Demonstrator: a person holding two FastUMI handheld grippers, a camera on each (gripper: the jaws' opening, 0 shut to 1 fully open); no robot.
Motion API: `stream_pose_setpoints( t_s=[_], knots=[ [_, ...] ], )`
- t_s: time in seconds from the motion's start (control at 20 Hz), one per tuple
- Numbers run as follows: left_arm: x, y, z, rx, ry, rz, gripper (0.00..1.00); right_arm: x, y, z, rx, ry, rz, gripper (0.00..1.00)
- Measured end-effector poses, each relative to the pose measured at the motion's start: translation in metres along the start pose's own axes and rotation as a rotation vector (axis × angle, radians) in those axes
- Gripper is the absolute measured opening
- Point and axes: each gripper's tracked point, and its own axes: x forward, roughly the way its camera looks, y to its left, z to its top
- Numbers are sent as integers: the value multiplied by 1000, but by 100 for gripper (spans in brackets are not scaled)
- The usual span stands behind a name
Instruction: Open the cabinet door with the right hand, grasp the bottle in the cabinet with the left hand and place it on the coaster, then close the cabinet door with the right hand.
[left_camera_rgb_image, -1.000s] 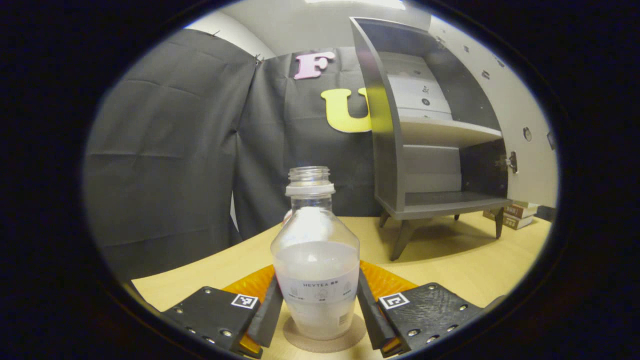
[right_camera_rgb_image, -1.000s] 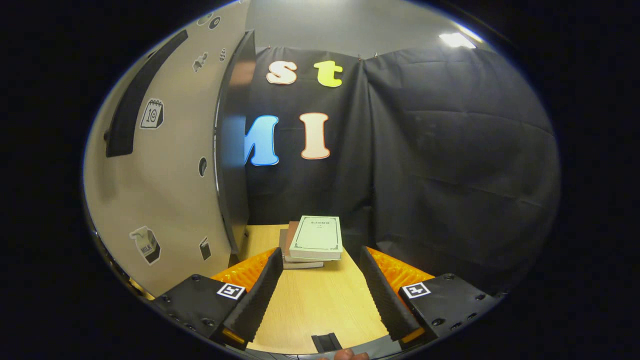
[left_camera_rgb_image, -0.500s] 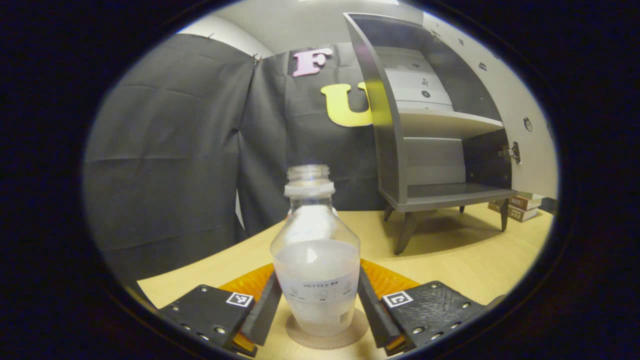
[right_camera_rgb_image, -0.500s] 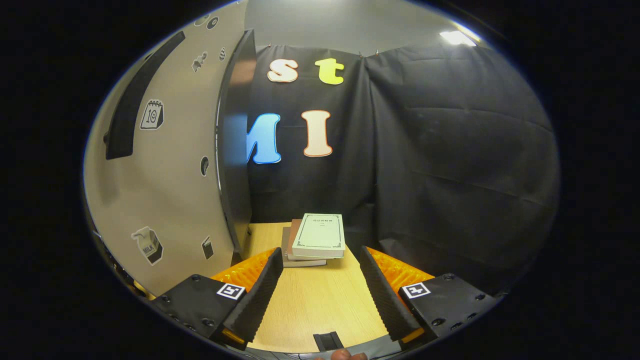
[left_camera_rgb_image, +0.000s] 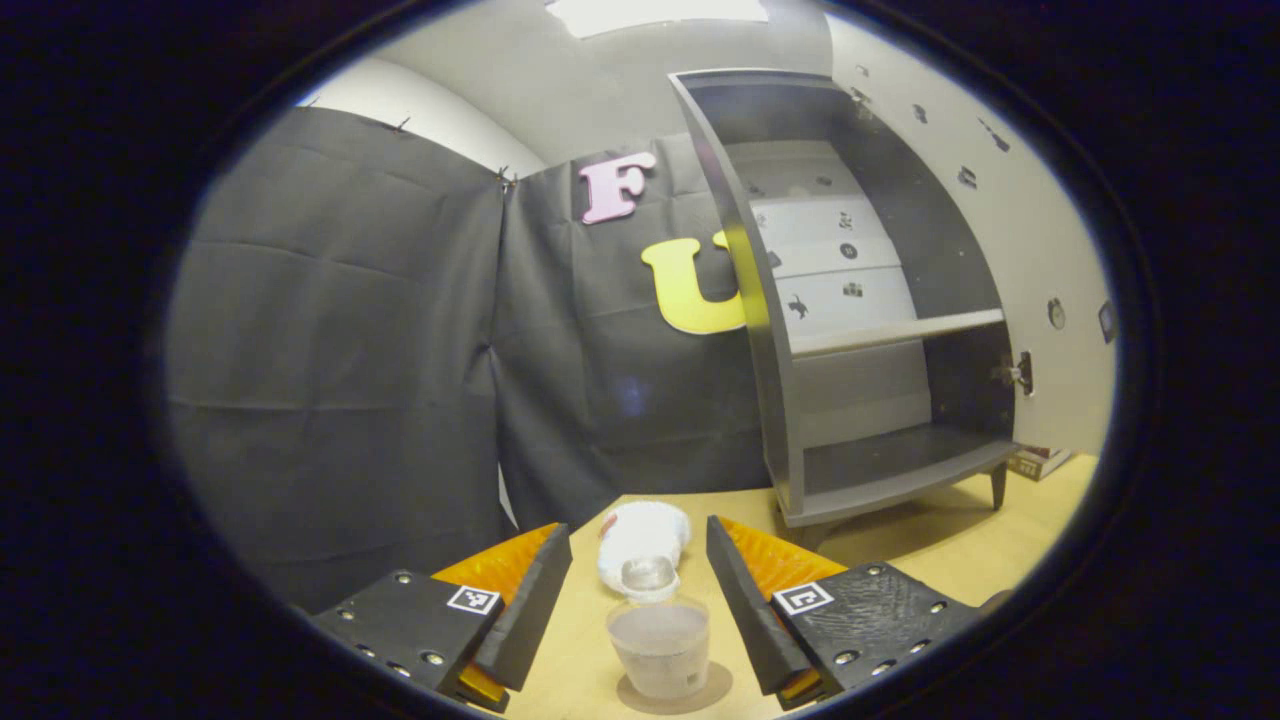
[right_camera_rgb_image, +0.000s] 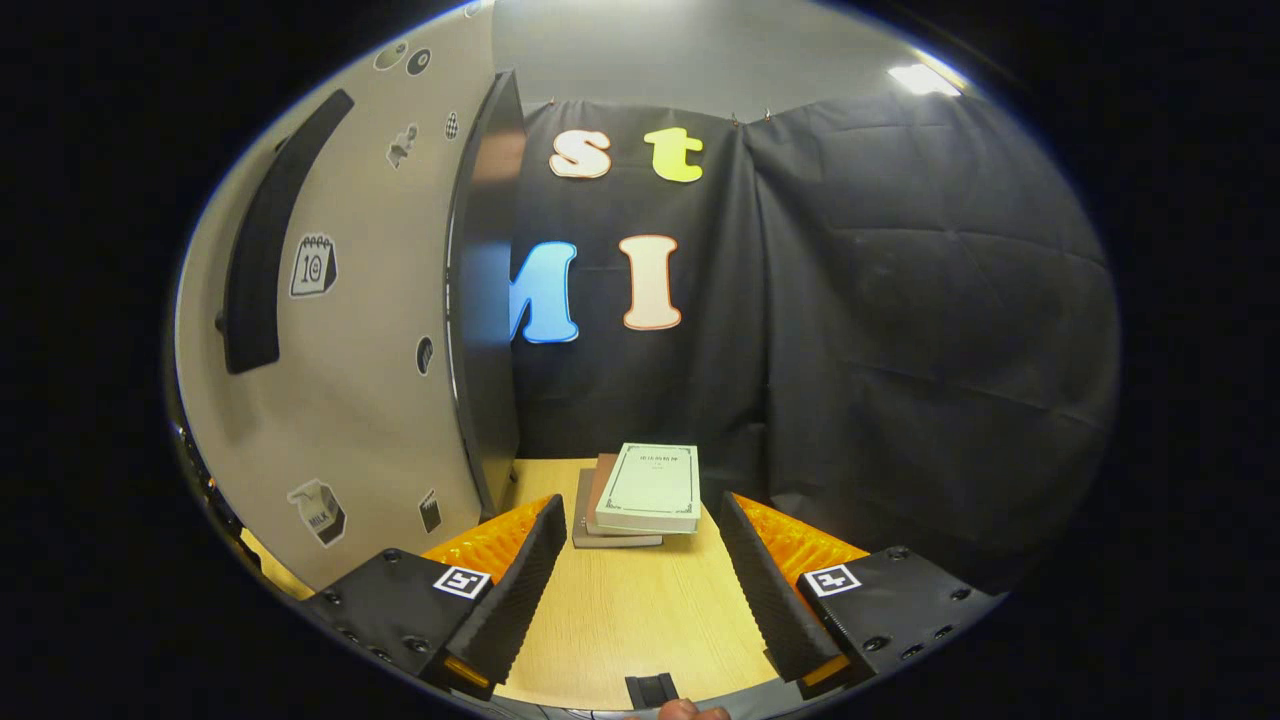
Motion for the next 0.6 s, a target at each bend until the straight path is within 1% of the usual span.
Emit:
stream_pose_setpoints(
  t_s=[0.2, 0.25, 0.35, 0.45, 0.5, 0.6],
  knots=[
    [-33, 4, 58, 11, -13, 28, 82, -4, -3, 26, 22, -58, 25, 98],
    [-42, 6, 67, 5, 1, 42, 82, -5, -4, 32, 26, -68, 30, 93],
    [-63, 9, 85, -19, 32, 89, 82, -8, -5, 43, 22, -86, 43, 93],
    [-88, 10, 100, -36, 55, 127, 83, -12, 0, 56, 20, -110, 79, 93],
    [-98, 12, 107, -47, 69, 143, 82, -13, 6, 63, 17, -124, 105, 92],
    [-114, 5, 120, -97, 87, 138, 82, -14, 14, 74, 10, -143, 150, 92]
  ],
)
